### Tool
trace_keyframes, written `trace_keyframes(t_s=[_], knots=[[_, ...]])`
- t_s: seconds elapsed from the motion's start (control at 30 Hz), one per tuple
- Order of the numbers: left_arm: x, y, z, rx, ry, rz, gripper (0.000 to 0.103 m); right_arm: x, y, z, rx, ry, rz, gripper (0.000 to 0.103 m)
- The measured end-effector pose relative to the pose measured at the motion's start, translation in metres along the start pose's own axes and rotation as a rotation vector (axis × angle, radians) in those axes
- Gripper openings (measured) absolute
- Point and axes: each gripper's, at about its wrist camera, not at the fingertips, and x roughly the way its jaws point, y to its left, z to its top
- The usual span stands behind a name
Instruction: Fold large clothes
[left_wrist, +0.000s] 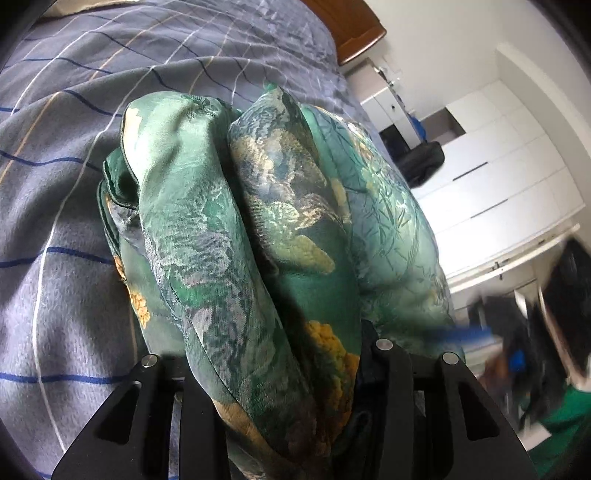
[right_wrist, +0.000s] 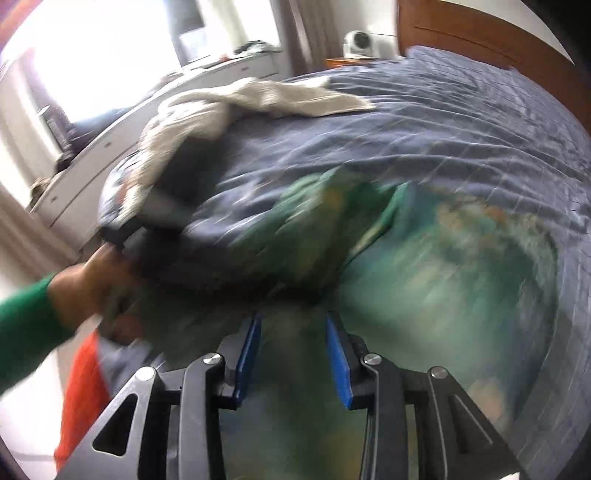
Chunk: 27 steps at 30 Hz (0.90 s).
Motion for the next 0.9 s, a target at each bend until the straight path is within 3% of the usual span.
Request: trace_keyframes(t_s=[0.1, 0.17, 0.3, 0.37, 0.57, 0.63, 0.77, 0.9], knots=[[0.001, -0.001, 0.000, 0.002, 0.001, 0.005, 0.043, -0.002, 0.028, -0.013, -0.022, -0.038, 0.075, 0.036], [0.001, -0.001, 0.000, 0.003, 0.003, 0.013, 0.043, 0.005, 0.039, -0.014, -0.052, -0.051, 0.077, 0.036], [0.017, 0.003, 0.011, 0.003, 0.019, 0.022, 0.043, 0.044, 0.037, -0.019, -0.033, 0.029, 0.089, 0.036], [0.018, 0.003, 0.012, 0.009, 0.027, 0.019, 0.043, 0.058, 0.037, -0.028, -0.055, 0.057, 0.071, 0.035], [0.026, 0.003, 0.016, 0.000, 0.011, 0.038, 0.043, 0.066, 0.040, -0.037, -0.043, 0.030, 0.009, 0.035], [0.022, 0.000, 0.013, -0.007, -0.004, 0.031, 0.043, 0.053, 0.047, -0.037, -0.057, 0.005, -0.016, 0.035], [0.020, -0.002, 0.010, -0.010, -0.022, 0.036, 0.044, -0.016, 0.030, -0.047, 0.052, -0.063, 0.042, 0.035], [0.020, -0.002, 0.009, -0.010, -0.024, 0.036, 0.044, -0.076, -0.001, -0.076, 0.119, -0.111, -0.038, 0.035]])
